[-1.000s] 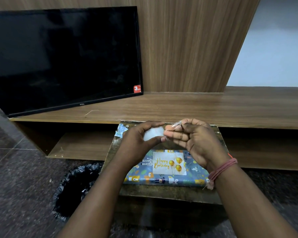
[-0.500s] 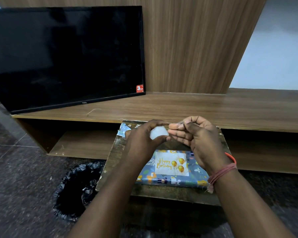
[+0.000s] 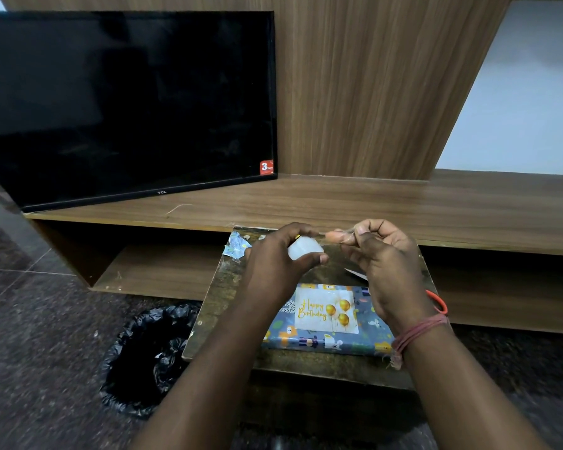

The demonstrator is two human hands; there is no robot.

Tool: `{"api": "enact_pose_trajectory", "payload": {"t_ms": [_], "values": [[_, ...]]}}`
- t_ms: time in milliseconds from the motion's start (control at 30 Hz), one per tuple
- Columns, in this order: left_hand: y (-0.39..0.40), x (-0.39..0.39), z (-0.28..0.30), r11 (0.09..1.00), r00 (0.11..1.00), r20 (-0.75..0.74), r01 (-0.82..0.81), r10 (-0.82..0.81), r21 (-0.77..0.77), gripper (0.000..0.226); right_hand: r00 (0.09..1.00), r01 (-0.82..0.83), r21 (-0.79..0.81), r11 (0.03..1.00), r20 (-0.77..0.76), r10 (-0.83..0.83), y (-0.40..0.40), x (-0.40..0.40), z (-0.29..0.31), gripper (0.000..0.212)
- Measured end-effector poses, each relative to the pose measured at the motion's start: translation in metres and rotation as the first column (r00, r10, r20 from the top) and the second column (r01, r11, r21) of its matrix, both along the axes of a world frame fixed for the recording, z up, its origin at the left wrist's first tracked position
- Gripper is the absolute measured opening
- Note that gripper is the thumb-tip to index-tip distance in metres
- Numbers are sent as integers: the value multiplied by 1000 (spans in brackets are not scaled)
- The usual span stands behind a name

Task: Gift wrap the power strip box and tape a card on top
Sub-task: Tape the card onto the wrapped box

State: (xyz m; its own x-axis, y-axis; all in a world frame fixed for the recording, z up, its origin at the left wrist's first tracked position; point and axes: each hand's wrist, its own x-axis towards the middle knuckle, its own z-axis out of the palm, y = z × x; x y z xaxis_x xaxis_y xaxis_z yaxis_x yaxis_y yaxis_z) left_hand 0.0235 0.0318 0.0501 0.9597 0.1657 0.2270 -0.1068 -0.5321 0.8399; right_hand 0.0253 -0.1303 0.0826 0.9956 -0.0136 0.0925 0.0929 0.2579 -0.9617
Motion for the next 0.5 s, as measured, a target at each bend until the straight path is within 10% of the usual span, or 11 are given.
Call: {"api": "enact_pose_trajectory", "payload": {"t_ms": [500], "values": [[1,-3,4,991,998,-2,65,-66,-116,16,995,-74,24,997,74,72,0,-5,6,20]]}}
